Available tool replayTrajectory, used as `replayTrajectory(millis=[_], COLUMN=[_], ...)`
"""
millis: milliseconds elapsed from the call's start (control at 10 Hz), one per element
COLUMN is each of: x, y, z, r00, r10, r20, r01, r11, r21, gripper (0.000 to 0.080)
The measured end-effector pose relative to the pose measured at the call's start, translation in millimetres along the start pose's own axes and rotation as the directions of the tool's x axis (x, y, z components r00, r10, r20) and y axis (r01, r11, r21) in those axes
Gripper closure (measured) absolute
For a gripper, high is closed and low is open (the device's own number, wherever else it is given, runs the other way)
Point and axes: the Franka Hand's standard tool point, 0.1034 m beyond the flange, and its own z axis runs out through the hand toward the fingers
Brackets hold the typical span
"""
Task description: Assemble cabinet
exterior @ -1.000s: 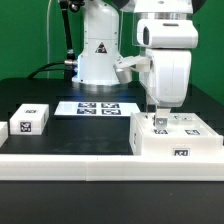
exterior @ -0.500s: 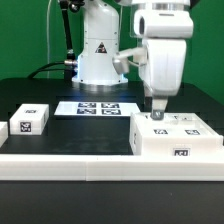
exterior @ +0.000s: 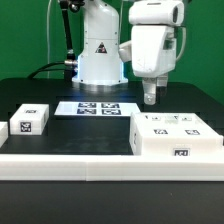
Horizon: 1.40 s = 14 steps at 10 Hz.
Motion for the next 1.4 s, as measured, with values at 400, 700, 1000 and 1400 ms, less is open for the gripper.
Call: replayTrajectory(millis=[400, 700, 1000, 1400], x=[-0.2, -8.7, -9.7, 5.7], y=[-0.9, -13.1, -23.5, -40.6], z=[0.6, 6.5, 11.1, 14.5], r00=[0.980, 0.792, 0.467, 0.214], r10=[0.201, 0.608, 0.883, 0.977], r20=[-0.011, -0.047, -0.038, 0.000], r01=[-0.201, -0.607, -0.880, -0.973], r11=[0.980, 0.794, 0.469, 0.213], r21=[0.004, 0.029, 0.080, 0.090], gripper=[0.0002, 0.0002, 0.0002, 0.0002])
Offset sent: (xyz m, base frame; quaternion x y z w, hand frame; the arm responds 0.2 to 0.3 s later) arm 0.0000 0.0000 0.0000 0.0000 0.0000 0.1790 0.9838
